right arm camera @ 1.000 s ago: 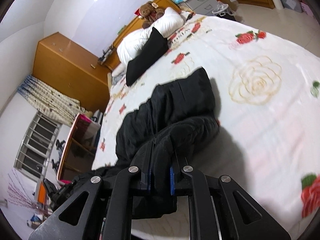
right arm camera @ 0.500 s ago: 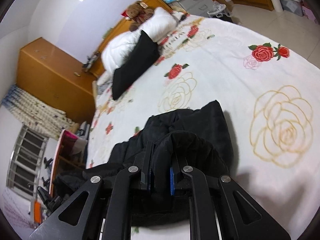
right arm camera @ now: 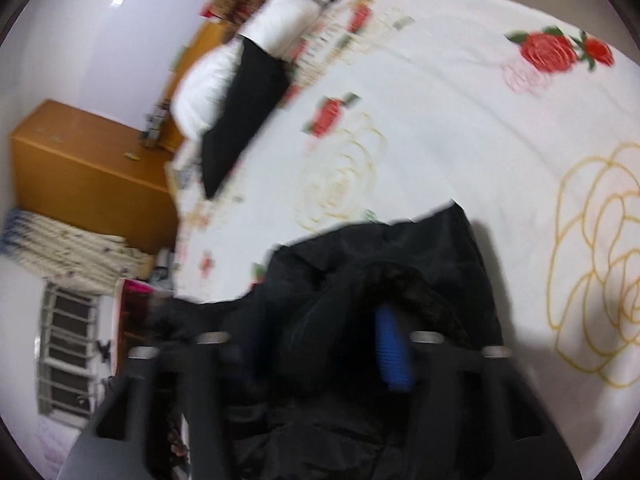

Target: Fold large clothes

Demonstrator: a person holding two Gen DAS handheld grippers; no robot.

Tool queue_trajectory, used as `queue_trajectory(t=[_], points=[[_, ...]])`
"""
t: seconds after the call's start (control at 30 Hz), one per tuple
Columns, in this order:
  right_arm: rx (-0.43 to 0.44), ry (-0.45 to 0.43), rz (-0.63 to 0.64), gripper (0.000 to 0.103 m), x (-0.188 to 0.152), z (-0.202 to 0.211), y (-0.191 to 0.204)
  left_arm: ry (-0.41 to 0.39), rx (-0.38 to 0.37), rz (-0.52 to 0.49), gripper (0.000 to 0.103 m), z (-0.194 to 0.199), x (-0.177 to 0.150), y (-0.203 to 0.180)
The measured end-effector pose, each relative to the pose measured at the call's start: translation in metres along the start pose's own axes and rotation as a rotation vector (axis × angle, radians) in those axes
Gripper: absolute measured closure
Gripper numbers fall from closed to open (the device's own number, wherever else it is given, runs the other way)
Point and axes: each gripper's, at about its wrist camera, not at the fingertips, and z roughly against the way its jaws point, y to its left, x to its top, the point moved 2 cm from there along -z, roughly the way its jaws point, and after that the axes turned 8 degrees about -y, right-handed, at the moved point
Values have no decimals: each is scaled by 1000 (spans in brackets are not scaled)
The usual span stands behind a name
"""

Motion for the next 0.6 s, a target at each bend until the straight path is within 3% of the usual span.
queue_trajectory(t=[0.13,0.2,0.37,0.4,0.47,0.6], points=[[69,-121,39,26,14,41,17,-19,-64,39,56,24,11,-2],[61,-158,92,26,16,52,27,-36,-89,57,51,36,18,-3],[-9,-109,287,26,1,39,39,-194,-87,20,18,72,30,-1],[-23,-92,324,26,-2,33,40,-216,-82,14,16,74,31,1],[-51,-57,402,26,-8,17,40,-191,-50,-22,15,65,31,5],[-76,6,460,26,-11,-16,31,-12,-7,-118,15,6,16,8]])
